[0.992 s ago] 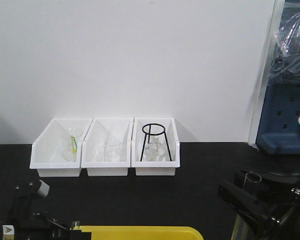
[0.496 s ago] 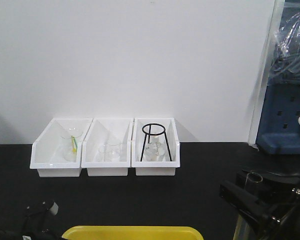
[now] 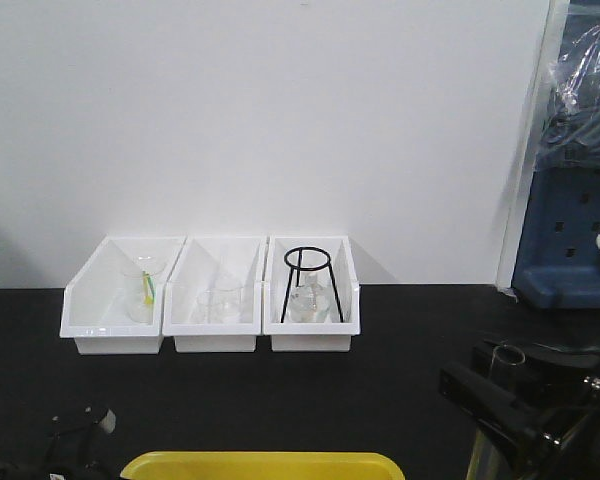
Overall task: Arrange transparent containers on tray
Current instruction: 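Lower the left gripper's tube into the yellow tray and release, then lower the right gripper's tube into the yellow tray and release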
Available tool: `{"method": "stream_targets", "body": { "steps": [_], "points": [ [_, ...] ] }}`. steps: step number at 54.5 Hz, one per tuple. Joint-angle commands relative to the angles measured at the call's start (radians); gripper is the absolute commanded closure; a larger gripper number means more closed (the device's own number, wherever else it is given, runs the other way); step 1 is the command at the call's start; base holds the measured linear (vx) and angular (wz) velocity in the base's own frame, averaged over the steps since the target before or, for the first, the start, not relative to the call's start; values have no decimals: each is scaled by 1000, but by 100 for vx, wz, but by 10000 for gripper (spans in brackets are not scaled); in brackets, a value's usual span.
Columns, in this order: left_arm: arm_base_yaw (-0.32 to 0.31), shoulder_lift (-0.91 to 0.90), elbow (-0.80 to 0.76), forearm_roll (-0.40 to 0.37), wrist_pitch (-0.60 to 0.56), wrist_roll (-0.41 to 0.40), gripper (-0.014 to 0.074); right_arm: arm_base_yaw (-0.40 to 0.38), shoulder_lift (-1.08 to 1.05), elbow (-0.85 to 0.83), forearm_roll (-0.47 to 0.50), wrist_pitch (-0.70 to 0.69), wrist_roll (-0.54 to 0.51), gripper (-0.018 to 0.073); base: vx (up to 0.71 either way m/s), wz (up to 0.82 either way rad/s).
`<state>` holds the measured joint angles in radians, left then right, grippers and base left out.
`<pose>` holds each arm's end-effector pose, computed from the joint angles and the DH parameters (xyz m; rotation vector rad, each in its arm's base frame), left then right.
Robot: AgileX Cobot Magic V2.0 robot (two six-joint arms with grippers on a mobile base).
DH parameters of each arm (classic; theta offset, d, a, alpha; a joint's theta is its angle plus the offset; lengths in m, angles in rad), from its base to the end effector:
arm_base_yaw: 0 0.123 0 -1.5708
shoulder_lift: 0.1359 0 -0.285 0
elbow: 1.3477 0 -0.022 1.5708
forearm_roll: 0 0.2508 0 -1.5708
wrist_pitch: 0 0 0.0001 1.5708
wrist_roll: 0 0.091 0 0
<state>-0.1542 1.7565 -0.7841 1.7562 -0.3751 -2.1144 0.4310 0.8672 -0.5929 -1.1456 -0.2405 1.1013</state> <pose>0.3060 -0.0806 0.1437 -0.0932 2.5620 -0.6620 0.1606 0.0955 0.3306 -0.5475 1.5856 0.4821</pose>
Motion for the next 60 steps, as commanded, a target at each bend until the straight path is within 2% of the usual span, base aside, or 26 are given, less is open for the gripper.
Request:
{"method": "stream_targets", "body": {
  "steps": [1,9,19,27,33,40,46,60],
  "points": [
    [-6,-37,-24,23,30,-3,150,-1,-7,-33,16,-32,7,571,0,0],
    [-6,-60,-25,21,9,-3,150,-1,8,-33,16,-22,60,571,0,0],
    [-6,-177,-49,15,-54,-3,150,-1,149,-33,16,-9,246,571,0,0],
    [-6,-328,-96,16,-126,-2,150,-1,352,-39,17,-81,392,571,0,0],
    [-6,-425,-129,18,-140,-1,154,-1,511,-77,17,-169,461,571,0,0],
    [-6,-526,-141,24,-115,0,166,-1,666,-146,17,-213,519,571,0,0],
    [-6,-586,-140,41,-94,20,179,-1,753,-202,17,-223,526,571,0,0],
    [-6,-637,-140,59,-64,24,223,-1,880,-245,40,-191,572,551,0,0]
  ]
}}
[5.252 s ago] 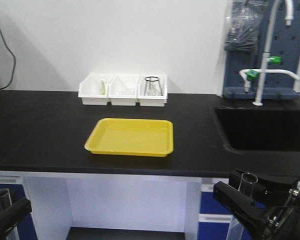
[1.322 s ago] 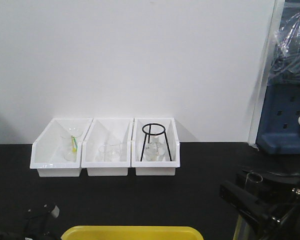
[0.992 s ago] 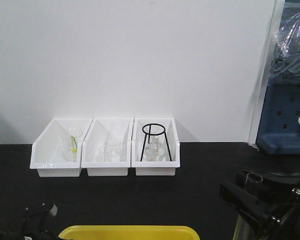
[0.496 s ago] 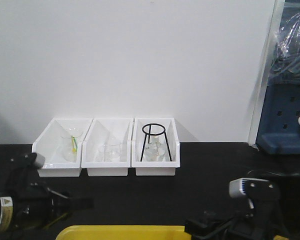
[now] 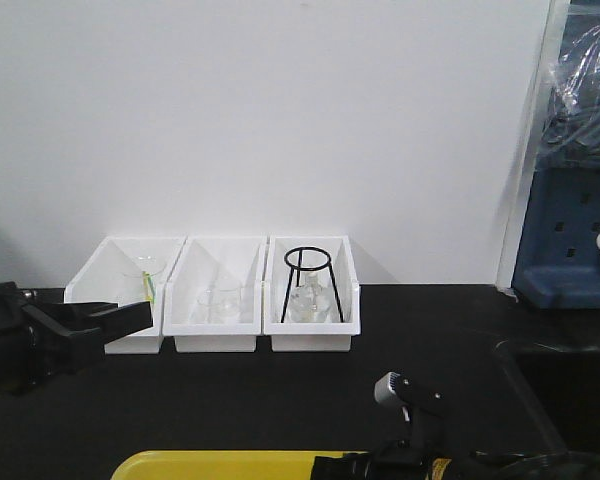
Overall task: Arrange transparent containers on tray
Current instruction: 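Lower the right gripper's tube into the yellow tray and release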
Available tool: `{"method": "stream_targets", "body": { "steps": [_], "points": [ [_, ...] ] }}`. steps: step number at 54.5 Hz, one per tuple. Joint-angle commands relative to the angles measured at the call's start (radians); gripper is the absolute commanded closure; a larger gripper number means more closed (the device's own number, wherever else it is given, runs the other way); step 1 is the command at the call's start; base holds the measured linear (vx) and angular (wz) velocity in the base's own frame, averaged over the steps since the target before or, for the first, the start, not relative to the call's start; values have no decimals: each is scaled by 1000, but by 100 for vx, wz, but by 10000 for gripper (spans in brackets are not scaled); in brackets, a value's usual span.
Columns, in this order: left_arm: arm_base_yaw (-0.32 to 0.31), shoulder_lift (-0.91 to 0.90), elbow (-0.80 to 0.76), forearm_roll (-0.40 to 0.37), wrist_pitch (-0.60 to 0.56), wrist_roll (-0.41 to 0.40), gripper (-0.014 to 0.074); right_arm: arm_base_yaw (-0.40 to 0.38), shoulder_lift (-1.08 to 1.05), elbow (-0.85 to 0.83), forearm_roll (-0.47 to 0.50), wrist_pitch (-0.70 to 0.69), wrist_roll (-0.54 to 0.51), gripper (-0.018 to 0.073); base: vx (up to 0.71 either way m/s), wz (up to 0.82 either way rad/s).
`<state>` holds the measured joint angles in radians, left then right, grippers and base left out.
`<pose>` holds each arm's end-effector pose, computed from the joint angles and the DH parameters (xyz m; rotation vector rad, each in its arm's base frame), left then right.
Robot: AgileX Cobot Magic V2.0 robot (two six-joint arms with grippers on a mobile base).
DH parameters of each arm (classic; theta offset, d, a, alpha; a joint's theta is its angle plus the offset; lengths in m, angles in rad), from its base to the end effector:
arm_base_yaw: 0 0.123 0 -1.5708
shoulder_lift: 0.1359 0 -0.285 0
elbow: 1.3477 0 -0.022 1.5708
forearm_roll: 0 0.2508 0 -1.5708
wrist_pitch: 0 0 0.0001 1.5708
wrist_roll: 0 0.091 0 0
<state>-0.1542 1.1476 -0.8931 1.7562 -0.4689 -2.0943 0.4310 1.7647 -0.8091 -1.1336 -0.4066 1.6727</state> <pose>0.2399 -0.0781 0.3553 0.1811 1.8601 -0.7484 0.2924 0.1702 0.1614 -0.0393 2.3817 0.9247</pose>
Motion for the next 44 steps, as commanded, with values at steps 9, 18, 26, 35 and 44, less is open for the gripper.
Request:
{"method": "stream_targets", "body": {
  "steps": [9,18,26,35,44],
  "points": [
    [-6,-28,-31,58,30,4,251,-1,21,-29,37,6,1,454,0,0],
    [-6,-28,-31,58,33,4,284,-1,36,-29,44,7,1,267,0,0],
    [-6,-28,-31,59,52,4,309,-1,50,-29,64,5,1,83,0,0],
    [-6,-28,-31,59,59,4,328,-1,54,-29,62,-7,-2,-11,0,0],
    [-6,-28,-31,76,59,4,367,-2,49,-33,64,-109,-12,9,0,0]
  ]
}}
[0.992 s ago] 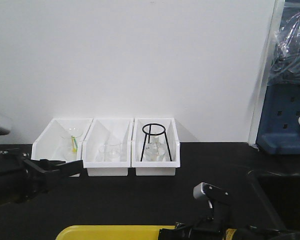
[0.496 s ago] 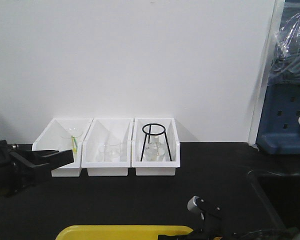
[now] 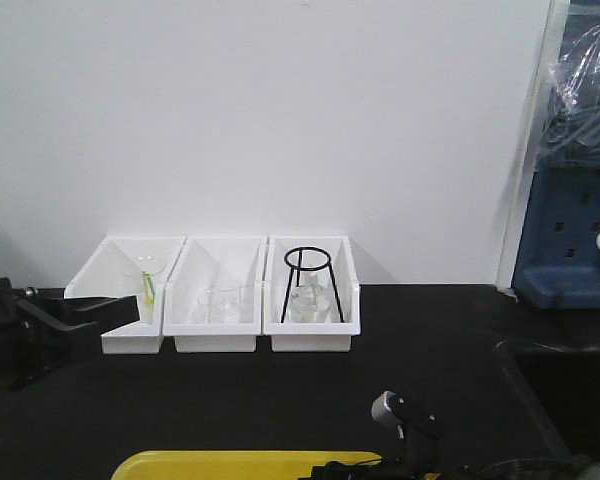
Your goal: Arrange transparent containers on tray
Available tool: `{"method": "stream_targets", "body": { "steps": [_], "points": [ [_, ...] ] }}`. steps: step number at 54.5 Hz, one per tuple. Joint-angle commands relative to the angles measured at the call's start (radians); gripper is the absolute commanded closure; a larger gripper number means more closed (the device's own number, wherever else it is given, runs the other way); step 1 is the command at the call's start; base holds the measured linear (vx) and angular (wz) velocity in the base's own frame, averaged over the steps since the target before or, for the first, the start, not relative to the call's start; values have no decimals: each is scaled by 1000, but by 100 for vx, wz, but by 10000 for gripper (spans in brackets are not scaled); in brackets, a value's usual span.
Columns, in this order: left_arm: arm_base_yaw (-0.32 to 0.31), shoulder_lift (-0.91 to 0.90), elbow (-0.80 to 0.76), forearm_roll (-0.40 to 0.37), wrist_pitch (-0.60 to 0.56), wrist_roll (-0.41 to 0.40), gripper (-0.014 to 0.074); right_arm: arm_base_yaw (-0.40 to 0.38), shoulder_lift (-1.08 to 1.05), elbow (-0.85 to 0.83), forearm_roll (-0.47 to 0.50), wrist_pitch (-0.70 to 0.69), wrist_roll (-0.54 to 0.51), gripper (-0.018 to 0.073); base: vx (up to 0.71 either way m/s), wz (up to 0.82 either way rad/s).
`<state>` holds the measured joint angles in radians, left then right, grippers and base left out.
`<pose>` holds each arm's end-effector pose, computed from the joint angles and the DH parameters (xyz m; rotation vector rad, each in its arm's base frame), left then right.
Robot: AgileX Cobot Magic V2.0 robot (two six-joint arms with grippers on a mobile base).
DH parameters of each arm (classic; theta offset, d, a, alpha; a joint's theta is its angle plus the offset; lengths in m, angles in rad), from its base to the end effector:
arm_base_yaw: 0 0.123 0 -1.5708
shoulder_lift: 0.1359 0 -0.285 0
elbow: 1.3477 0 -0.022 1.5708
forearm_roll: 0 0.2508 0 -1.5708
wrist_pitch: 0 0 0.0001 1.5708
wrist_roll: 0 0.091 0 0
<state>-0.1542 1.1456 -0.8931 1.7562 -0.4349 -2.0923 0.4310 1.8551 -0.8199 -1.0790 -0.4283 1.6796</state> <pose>0.2412 -0.0755 0.3560 0.1578 1.8515 -0.7186 0.2979 0.1736 0.1354 0.0516 2.4462 0.9499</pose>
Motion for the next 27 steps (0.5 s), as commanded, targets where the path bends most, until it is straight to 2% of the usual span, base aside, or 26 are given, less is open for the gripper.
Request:
{"method": "stream_targets", "body": {
  "steps": [1,6,9,11,12,15,22,27],
  "points": [
    [-6,-26,-31,76,24,4,374,-2,-43,-24,10,-99,-23,18,0,0],
    [-6,-26,-31,76,17,34,440,-2,-68,-41,4,-181,-51,122,0,0],
    [-6,-26,-31,76,8,58,493,-2,-98,-52,2,-213,-58,228,0,0],
    [-6,-26,-31,76,-3,81,539,-2,-128,-59,1,-219,-58,324,0,0],
    [-6,-26,-29,76,-14,111,595,-2,-170,-68,-3,-213,-62,449,0,0],
    [-6,-26,-27,76,-27,135,605,-2,-222,-75,-8,-194,-86,574,0,0],
    [-6,-28,-27,76,-68,151,601,-2,-370,-83,-35,-104,-193,572,0,0],
    [-6,-44,-13,76,-106,181,598,-1,-493,-83,-140,-13,-246,572,0,0]
  ]
}}
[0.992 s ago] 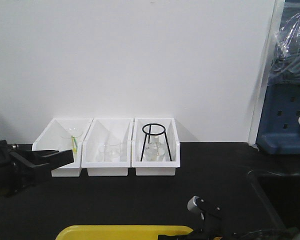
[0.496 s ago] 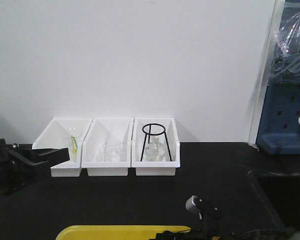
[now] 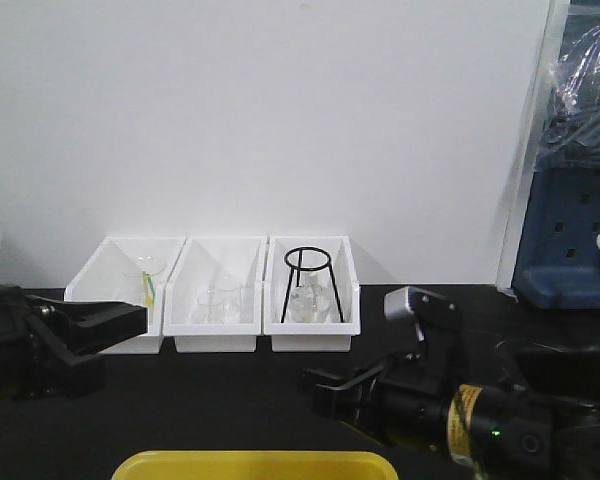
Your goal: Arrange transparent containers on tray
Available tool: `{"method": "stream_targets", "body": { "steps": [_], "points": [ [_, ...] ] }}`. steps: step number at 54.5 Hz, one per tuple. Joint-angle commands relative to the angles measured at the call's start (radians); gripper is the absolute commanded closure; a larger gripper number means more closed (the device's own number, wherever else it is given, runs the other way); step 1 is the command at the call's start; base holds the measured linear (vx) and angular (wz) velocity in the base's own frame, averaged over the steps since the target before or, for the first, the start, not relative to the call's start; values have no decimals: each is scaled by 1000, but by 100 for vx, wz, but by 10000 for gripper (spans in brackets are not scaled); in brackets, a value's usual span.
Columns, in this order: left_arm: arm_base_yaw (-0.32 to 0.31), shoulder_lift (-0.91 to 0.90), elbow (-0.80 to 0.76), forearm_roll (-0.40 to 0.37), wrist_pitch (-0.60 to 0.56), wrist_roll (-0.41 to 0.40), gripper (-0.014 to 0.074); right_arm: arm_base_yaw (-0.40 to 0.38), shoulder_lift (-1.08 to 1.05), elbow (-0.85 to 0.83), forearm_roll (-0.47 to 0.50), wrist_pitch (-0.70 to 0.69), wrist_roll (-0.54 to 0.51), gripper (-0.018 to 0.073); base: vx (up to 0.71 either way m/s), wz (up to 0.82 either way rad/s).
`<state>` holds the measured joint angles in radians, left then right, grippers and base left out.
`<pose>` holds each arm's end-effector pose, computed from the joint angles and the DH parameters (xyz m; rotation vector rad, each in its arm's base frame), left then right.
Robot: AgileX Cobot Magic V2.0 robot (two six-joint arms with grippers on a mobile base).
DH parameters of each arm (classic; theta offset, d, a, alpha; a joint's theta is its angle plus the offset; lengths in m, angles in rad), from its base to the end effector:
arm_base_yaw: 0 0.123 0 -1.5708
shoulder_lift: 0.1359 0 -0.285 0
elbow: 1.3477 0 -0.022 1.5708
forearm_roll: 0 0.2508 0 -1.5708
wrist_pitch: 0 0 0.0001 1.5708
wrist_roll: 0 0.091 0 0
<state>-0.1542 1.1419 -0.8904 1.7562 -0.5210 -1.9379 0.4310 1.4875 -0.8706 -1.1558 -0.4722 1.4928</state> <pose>0.2355 -0.0816 0.3554 0.3628 1.8238 -0.6841 0.2758 0.1684 0.2733 -0.3547 1.9510 0.9475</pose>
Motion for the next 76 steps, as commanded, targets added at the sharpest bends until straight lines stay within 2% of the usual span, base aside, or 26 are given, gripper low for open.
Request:
{"method": "stream_targets", "body": {
  "steps": [1,8,12,17,26,37,76],
  "points": [
    [-6,-46,-6,76,-25,30,597,-1,-143,-32,-99,46,-58,572,0,0],
    [-6,-119,93,76,-28,39,597,-1,-318,-32,-342,113,0,572,0,0],
    [-6,-194,185,76,-31,62,597,-1,-412,-23,-501,129,79,572,0,0],
    [-6,-286,283,76,-34,75,597,-1,-513,18,-639,137,176,572,0,0],
    [-6,-440,404,76,-21,75,596,-1,-643,132,-638,215,192,572,0,0],
    [-6,-519,420,75,-16,75,596,-1,-675,174,-638,262,193,572,0,0],
    [-6,-529,420,70,-33,72,596,-1,-674,174,-638,244,193,572,0,0]
  ]
}}
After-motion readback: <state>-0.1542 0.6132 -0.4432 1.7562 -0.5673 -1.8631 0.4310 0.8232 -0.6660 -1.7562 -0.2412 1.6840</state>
